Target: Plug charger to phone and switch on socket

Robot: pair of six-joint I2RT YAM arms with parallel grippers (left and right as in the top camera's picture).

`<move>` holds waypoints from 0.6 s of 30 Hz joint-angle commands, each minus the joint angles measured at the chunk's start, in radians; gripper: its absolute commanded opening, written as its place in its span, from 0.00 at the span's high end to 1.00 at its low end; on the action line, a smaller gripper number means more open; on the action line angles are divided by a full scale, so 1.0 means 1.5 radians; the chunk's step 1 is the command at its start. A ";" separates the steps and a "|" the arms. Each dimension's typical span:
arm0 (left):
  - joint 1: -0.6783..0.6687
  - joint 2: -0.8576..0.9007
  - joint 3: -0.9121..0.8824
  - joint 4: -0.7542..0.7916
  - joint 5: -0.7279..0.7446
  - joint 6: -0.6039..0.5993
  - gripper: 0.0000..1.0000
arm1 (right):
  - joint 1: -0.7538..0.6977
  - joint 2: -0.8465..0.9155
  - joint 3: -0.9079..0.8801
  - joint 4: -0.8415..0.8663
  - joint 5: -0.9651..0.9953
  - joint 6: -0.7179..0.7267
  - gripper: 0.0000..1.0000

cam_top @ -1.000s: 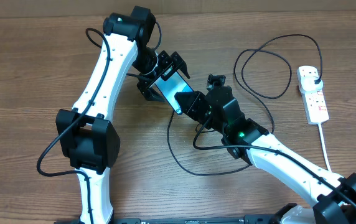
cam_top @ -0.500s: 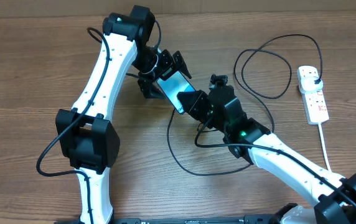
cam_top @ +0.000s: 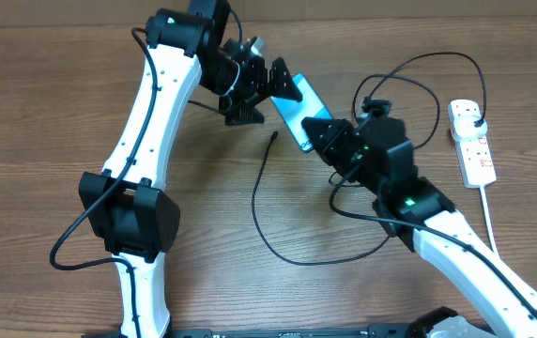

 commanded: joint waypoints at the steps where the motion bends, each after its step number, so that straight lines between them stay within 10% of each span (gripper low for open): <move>1: 0.006 0.002 0.038 0.005 0.116 0.065 0.00 | -0.016 -0.045 0.017 0.012 -0.007 0.007 0.96; 18: 0.009 0.002 0.040 0.114 0.245 0.035 0.01 | -0.039 -0.052 0.017 0.128 0.011 0.163 0.96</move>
